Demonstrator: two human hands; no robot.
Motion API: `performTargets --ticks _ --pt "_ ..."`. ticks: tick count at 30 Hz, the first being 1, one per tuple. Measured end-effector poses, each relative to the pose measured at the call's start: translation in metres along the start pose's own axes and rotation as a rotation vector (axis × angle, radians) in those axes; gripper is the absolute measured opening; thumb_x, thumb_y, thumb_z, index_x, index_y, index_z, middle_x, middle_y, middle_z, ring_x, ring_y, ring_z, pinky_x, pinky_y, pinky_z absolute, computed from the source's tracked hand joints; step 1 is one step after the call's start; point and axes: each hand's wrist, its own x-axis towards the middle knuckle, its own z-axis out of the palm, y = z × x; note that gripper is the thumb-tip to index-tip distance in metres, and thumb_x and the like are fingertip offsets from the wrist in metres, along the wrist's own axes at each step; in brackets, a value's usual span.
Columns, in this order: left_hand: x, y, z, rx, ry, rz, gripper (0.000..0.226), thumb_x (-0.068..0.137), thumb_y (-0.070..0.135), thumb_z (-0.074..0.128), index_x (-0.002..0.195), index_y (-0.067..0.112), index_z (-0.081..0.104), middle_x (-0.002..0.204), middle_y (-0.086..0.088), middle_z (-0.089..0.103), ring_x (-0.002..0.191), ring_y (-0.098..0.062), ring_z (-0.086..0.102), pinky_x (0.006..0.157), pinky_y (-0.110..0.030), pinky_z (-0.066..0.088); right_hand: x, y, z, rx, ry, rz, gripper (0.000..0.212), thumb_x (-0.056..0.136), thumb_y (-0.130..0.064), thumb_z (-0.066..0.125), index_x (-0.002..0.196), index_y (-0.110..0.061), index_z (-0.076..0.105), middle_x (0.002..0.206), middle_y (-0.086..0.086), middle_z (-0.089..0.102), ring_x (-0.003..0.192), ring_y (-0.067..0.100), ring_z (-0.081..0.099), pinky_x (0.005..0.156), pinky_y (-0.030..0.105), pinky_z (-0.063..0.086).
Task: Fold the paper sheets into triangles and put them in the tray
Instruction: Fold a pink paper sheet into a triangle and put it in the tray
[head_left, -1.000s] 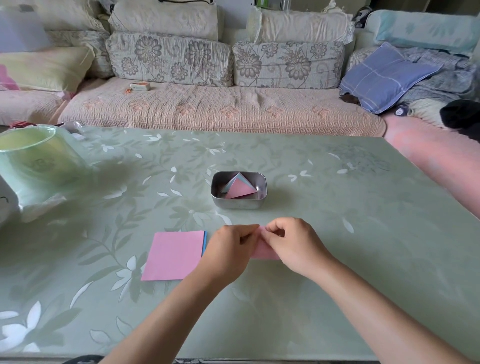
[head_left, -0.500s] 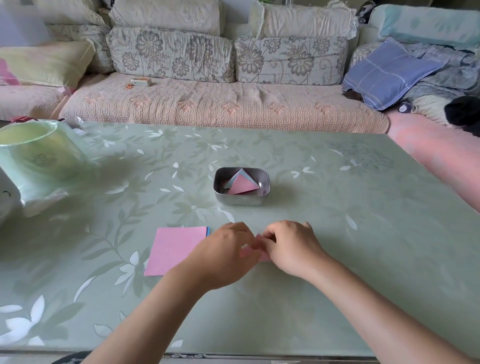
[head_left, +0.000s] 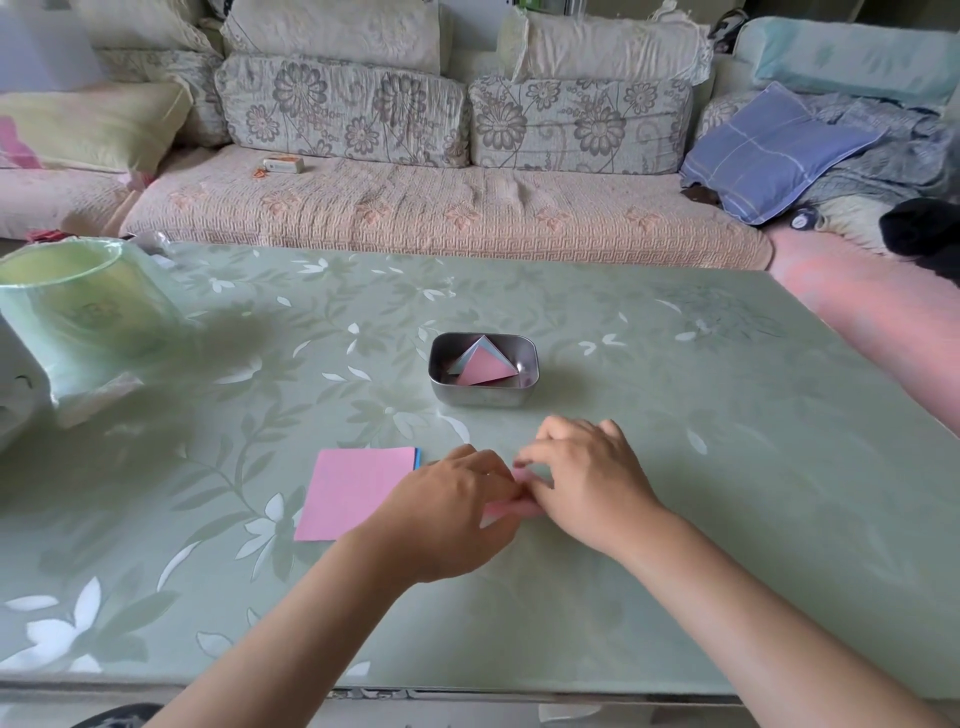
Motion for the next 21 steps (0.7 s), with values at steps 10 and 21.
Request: performTargets --ticks 10,21 --pt "-0.016 0.012 0.008 0.311 -0.039 0.059 0.055 0.097 0.062 0.027 0.146 0.042 0.040 0.140 0.010 0.045 0.125 -0.017 0.039 0.103 -0.033 0.035 -0.009 0.003 -0.001 0.023 -0.130 -0.028 0.031 0.103 -0.048 0.040 0.111 -0.046 0.070 0.092 -0.011 0.046 0.099 0.018 0.051 0.079 0.035 0.026" --pt "-0.032 0.026 0.015 0.304 -0.041 0.063 0.059 0.098 0.055 0.033 0.141 0.018 0.050 0.138 0.003 0.050 0.125 -0.020 0.043 0.110 -0.036 0.035 -0.014 -0.001 -0.004 -0.025 -0.177 0.034 0.027 0.098 -0.048 0.047 0.099 -0.035 0.071 0.102 -0.004 0.051 0.105 0.023 0.051 0.086 0.037 0.033"
